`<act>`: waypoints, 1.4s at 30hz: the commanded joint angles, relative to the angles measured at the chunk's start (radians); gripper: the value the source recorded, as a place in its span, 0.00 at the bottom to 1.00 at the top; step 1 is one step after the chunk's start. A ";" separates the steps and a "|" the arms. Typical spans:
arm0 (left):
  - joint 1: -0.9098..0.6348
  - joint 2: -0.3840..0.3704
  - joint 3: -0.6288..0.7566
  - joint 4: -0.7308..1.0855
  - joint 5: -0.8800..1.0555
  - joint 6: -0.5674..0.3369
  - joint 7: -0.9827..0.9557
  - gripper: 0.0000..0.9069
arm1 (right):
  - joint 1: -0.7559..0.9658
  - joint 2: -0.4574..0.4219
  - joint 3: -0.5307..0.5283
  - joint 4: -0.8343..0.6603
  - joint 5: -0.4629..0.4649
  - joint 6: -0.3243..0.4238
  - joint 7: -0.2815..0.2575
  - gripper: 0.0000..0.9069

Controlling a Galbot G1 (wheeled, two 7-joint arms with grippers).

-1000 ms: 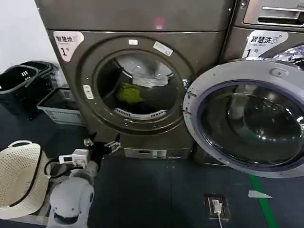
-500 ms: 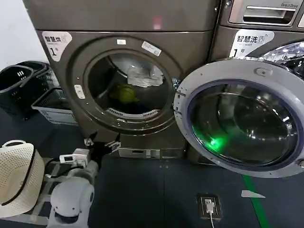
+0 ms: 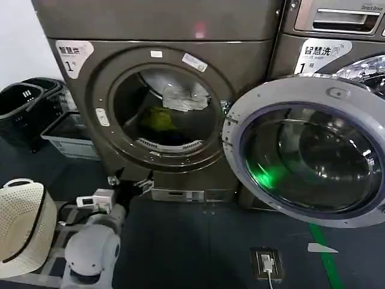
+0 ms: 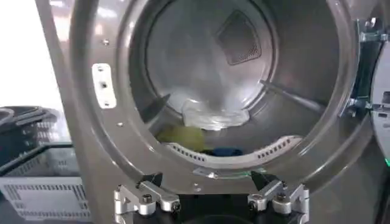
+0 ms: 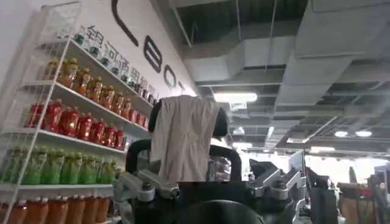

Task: Grasp the clothes from the dryer.

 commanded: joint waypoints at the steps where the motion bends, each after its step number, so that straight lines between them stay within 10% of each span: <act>1: 0.000 0.001 0.001 0.004 -0.002 0.049 0.000 1.00 | 0.001 0.000 0.000 0.000 0.002 0.001 0.001 1.00; 42: -0.002 0.006 -0.001 -0.004 -0.004 0.049 -0.004 1.00 | -0.016 0.007 0.014 -0.002 -0.001 -0.003 0.000 1.00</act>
